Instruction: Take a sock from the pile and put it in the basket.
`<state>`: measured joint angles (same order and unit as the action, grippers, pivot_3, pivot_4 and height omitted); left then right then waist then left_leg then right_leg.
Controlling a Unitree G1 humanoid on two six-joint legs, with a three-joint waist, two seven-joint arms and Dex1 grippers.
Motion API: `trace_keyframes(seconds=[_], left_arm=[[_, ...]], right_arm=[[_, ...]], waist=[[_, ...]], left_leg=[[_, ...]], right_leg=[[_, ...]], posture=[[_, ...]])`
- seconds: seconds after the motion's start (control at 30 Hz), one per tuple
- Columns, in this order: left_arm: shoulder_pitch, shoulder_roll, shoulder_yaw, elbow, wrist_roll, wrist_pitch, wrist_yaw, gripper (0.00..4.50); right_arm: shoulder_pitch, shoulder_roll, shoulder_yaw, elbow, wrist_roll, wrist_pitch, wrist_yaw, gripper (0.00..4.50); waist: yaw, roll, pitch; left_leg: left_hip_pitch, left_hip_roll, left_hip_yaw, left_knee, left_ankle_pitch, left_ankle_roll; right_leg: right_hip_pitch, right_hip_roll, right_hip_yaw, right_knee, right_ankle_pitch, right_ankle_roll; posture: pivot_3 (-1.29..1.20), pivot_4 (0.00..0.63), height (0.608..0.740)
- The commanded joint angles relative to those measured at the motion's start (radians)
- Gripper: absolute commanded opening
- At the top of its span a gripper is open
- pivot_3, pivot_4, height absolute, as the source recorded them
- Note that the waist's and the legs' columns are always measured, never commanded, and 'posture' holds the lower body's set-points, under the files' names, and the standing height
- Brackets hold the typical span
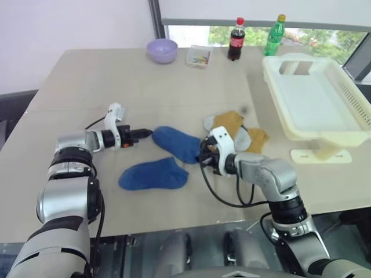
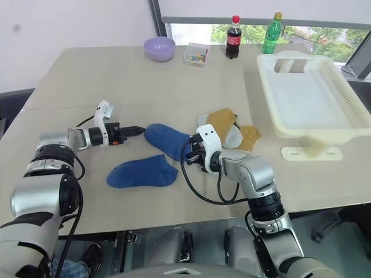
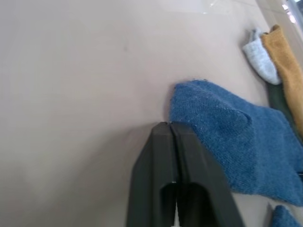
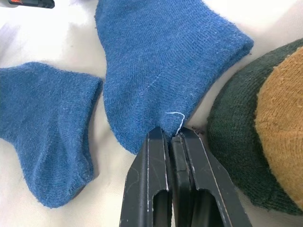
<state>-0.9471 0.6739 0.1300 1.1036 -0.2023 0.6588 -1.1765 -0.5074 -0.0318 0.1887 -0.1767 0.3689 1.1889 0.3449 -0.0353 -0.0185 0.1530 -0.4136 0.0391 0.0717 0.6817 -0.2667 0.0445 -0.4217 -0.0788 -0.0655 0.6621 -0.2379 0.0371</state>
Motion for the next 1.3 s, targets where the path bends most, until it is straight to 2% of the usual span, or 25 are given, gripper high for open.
trace_keyframes(seconds=[0.03, 0.33, 0.37, 0.5, 0.93, 0.97, 1.0, 1.17, 1.23, 1.3], left_arm=[[0.061, 0.016, 0.023, -0.072, -0.062, 0.089, -0.097, 0.03], [0.183, 0.025, 0.102, -0.242, -0.169, 0.173, -0.084, 0.03], [0.192, 0.023, 0.104, -0.254, -0.168, 0.179, -0.062, 0.56], [0.195, 0.01, 0.113, -0.249, -0.172, 0.199, 0.011, 2.19], [0.167, -0.042, 0.066, -0.196, -0.151, 0.216, 0.08, 2.19], [0.163, -0.048, 0.056, -0.18, -0.14, 0.202, 0.088, 1.65], [0.16, -0.05, 0.043, -0.174, -0.129, 0.19, 0.086, 1.43], [0.156, -0.055, -0.003, -0.17, -0.098, 0.146, 0.077, 1.43], [0.158, -0.055, -0.008, -0.166, -0.092, 0.133, 0.078, 0.58], [0.164, -0.054, -0.014, -0.163, -0.085, 0.117, 0.074, 0.11]], right_arm=[[-0.007, -0.006, -0.006, -0.052, 0.023, -0.016, 0.014, 0.0], [0.002, -0.017, 0.025, -0.042, 0.017, -0.043, 0.018, 0.0], [0.001, -0.019, 0.027, -0.04, 0.017, -0.046, 0.017, 0.0], [0.0, -0.025, 0.032, -0.033, 0.017, -0.054, 0.019, 0.0], [0.002, -0.03, 0.036, -0.034, 0.014, -0.064, 0.015, 0.0], [0.003, -0.028, 0.036, -0.035, 0.014, -0.064, 0.014, 0.0], [0.003, -0.026, 0.036, -0.035, 0.014, -0.065, 0.012, 0.0], [0.005, -0.023, 0.036, -0.036, 0.013, -0.071, 0.008, 0.0], [0.008, -0.023, 0.036, -0.039, 0.013, -0.072, 0.006, 0.0], [0.01, -0.023, 0.035, -0.041, 0.014, -0.072, 0.004, 0.0]], waist=[[-0.002, 0.0, 0.0], [-0.003, 0.0, 0.0], [-0.003, 0.0, 0.0], [0.0, -0.001, 0.0], [0.009, 0.0, 0.0], [0.012, 0.0, 0.0], [0.015, 0.0, 0.0], [0.024, 0.001, -0.002], [0.023, 0.001, -0.002], [0.023, 0.001, -0.002]], left_leg=[[0.0, 0.0, 0.0, 0.0, 0.0, 0.0], [-0.001, 0.001, 0.0, 0.0, 0.001, -0.002], [-0.001, 0.001, 0.0, 0.0, 0.001, -0.001], [-0.001, 0.001, 0.0, 0.0, 0.001, -0.001], [0.0, 0.0, 0.0, 0.001, 0.0, 0.0], [0.001, 0.0, 0.0, 0.001, 0.0, 0.0], [0.001, 0.0, 0.0, 0.001, 0.0, 0.0], [0.001, 0.0, 0.0, 0.001, 0.0, 0.0], [0.002, 0.0, 0.0, 0.001, 0.0, 0.001], [0.002, 0.0, -0.001, 0.001, 0.0, 0.001]], right_leg=[[0.0, 0.0, 0.0, 0.0, 0.0, 0.0], [-0.001, 0.0, 0.001, -0.001, 0.0, 0.0], [-0.001, 0.0, 0.001, 0.0, 0.0, 0.0], [-0.001, 0.0, 0.0, 0.0, 0.0, 0.0], [0.0, -0.001, 0.0, 0.001, 0.0, 0.0], [0.0, -0.001, 0.0, 0.001, 0.0, 0.0], [0.001, -0.001, 0.0, 0.001, 0.0, 0.0], [0.002, -0.001, 0.0, 0.001, 0.0, 0.0], [0.002, -0.001, 0.0, 0.001, 0.0, 0.0], [0.002, -0.001, 0.0, 0.001, 0.0, 0.0]], posture=[[0.0, 0.15, 0.74], [0.0, 0.15, 0.74], [0.0, 0.15, 0.74], [0.0, 0.15, 0.74], [0.0, 0.15, 0.74], [0.0, 0.15, 0.74], [0.0, 0.15, 0.74], [0.0, 0.15, 0.74], [0.0, 0.15, 0.74], [0.0, 0.15, 0.74]])
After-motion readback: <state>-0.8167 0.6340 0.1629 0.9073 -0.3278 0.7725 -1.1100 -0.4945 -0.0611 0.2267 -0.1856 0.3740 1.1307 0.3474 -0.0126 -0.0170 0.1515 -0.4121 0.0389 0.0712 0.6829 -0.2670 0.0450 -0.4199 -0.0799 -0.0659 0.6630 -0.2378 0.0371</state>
